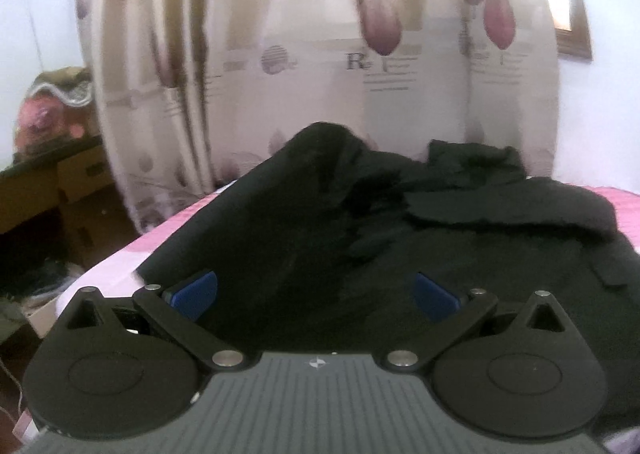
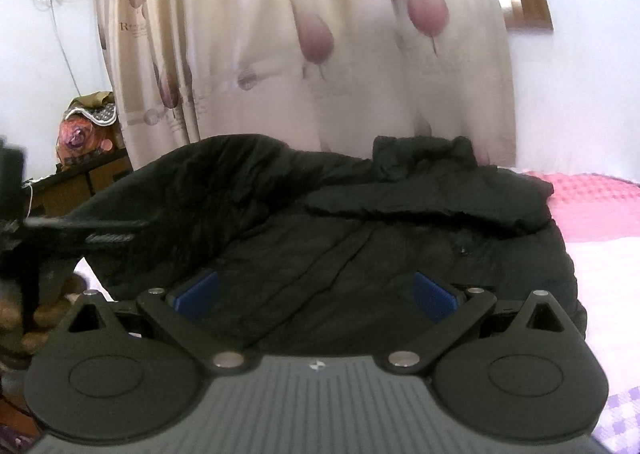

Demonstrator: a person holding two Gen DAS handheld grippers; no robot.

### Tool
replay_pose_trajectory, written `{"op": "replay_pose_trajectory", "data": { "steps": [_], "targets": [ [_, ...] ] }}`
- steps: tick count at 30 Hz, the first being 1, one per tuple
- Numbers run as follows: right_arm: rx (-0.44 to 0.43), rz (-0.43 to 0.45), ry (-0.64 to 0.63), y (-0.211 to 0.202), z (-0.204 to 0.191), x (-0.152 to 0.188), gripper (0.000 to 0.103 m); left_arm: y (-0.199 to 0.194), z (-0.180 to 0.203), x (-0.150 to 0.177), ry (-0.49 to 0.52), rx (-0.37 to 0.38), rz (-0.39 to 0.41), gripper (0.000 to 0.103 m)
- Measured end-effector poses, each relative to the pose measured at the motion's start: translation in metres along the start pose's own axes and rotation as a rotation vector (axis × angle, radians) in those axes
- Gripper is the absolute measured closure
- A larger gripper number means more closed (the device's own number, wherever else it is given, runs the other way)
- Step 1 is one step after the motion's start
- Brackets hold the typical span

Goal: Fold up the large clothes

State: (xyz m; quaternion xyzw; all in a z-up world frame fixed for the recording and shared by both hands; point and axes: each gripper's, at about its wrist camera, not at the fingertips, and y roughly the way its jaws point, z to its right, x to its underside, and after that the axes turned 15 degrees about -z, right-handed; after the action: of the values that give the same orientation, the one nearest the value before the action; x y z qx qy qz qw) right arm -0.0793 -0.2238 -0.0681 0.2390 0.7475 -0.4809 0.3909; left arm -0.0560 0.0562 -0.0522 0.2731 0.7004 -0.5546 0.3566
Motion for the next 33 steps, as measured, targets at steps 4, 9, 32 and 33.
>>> {"op": "replay_pose_trajectory", "data": {
  "steps": [4,9,32,33],
  "targets": [
    [-0.005,-0.007,-0.001,0.003,-0.002,0.001,0.000,0.003,-0.025,0.005,-0.056,-0.054,-0.023,0.000],
    [-0.002,-0.012,-0.029,0.003,-0.007,0.000,0.000,0.013,-0.047,0.004,-0.076,-0.096,-0.062,0.000],
    [0.038,-0.082,-0.048,0.028,-0.011,-0.011,0.000,0.115,-0.188,-0.164,-0.290,-0.252,-0.108,0.089],
    [0.043,-0.092,-0.045,0.031,-0.011,-0.011,0.000,0.128,-0.200,-0.178,-0.324,-0.271,-0.120,0.089]
  ]
}}
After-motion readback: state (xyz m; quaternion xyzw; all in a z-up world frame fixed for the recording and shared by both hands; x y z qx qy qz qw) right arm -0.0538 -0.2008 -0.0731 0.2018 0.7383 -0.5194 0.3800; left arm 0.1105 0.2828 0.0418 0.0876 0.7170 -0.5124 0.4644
